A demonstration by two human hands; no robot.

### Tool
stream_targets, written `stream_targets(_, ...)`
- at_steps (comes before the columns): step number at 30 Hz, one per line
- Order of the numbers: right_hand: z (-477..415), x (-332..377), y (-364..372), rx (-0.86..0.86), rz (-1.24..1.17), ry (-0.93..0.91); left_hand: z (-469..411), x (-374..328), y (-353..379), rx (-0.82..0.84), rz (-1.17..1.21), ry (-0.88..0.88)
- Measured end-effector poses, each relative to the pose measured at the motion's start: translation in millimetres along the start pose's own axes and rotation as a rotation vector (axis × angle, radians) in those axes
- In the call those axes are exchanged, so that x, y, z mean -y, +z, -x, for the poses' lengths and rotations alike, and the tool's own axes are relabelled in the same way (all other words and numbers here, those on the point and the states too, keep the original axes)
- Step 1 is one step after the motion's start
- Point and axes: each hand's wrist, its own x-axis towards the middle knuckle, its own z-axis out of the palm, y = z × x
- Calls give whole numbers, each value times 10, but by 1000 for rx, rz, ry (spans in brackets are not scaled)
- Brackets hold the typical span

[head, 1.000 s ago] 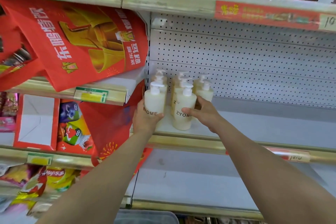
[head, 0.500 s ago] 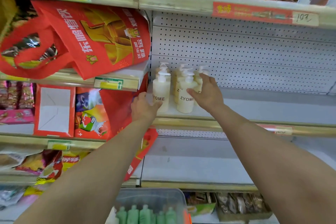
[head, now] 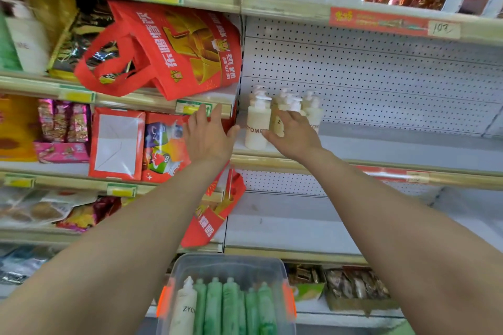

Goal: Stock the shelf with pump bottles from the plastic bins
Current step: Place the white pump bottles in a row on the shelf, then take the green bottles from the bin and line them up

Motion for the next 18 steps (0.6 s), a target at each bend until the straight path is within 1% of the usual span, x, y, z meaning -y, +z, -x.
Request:
stream_targets(6,219,86,283,68,-45,7,208,256,44,74,-15,-53)
stream_targets(12,414,-79,853,179,-49,64,540,682,400,181,-61,-134)
stream_targets(16,602,-285,1490,339,-71,123,861,1117,832,297,-69,-224)
stream_targets(18,724,-397,1862,430,-95,163,1053,1357,1087,388,-73,-292)
